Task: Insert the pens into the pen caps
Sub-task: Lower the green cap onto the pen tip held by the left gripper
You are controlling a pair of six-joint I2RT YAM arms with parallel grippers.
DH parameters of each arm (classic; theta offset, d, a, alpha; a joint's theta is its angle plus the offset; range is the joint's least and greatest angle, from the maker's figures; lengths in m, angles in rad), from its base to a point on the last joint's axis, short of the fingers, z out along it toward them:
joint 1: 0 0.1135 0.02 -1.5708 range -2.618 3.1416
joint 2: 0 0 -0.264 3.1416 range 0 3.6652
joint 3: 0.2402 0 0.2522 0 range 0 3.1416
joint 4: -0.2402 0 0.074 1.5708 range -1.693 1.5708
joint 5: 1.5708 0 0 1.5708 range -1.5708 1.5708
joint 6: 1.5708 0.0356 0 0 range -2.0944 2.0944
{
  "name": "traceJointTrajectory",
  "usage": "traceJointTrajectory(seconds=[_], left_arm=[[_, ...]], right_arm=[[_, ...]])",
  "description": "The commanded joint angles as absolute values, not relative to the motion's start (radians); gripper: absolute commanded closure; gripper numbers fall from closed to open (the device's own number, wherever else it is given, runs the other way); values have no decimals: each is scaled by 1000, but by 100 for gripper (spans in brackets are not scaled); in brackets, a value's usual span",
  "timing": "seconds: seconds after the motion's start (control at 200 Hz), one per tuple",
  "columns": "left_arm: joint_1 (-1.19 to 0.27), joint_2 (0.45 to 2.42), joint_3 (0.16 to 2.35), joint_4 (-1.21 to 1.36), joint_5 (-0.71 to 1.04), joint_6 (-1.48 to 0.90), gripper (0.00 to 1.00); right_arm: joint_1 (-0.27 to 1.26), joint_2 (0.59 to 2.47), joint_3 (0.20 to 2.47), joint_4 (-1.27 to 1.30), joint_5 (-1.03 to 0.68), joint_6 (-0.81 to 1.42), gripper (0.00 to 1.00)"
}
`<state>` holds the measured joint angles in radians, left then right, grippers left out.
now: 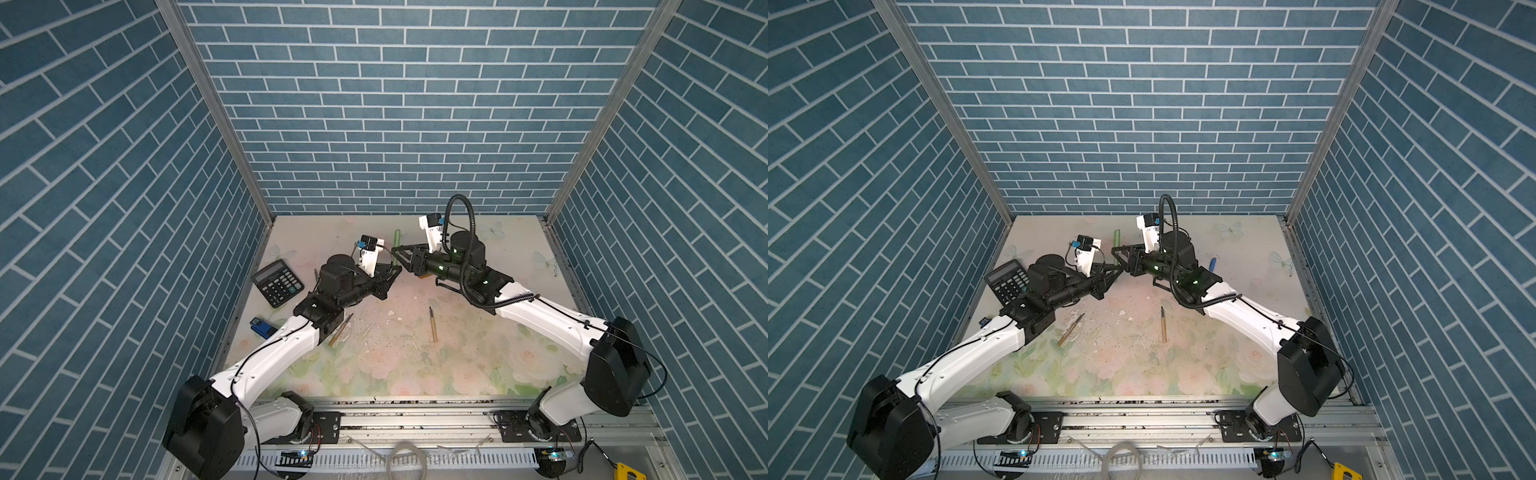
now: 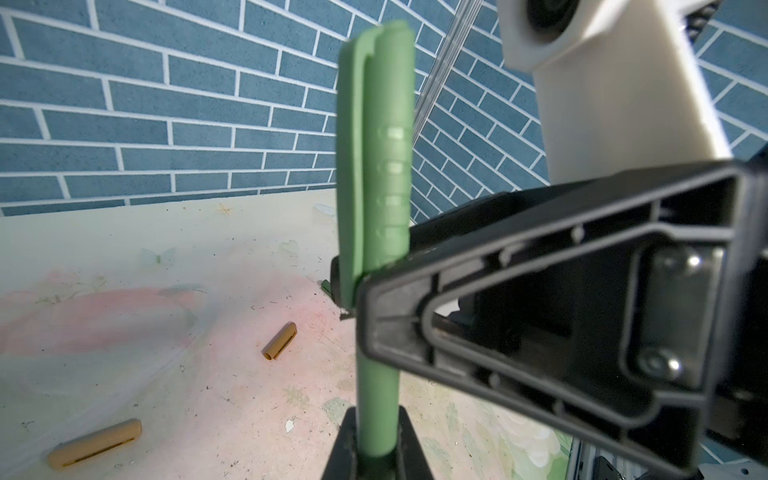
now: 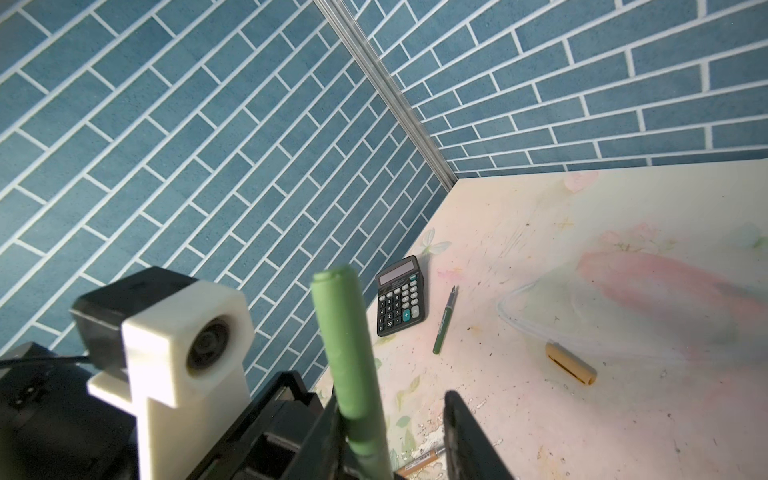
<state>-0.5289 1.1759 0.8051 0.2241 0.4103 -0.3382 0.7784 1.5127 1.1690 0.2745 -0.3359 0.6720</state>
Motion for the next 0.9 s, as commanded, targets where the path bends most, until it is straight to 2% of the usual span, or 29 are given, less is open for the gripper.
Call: traceJointTrajectory(seconds=[0.0, 0.23, 0.475, 0.895], left_arm=[[-529, 1149, 790, 284, 402, -310, 100], [-528, 1159, 761, 351, 412, -293, 100], [-528, 1183, 776, 360, 507, -290, 100], [-528, 1179, 784, 355, 544, -296, 100]], right_arm=[[770, 1448, 1194, 171, -324, 621, 56], [752, 1427, 1329, -56, -361, 515, 56], [730, 1497, 1524, -218, -454, 423, 61], [721, 1574, 1598, -233, -491, 421, 65]])
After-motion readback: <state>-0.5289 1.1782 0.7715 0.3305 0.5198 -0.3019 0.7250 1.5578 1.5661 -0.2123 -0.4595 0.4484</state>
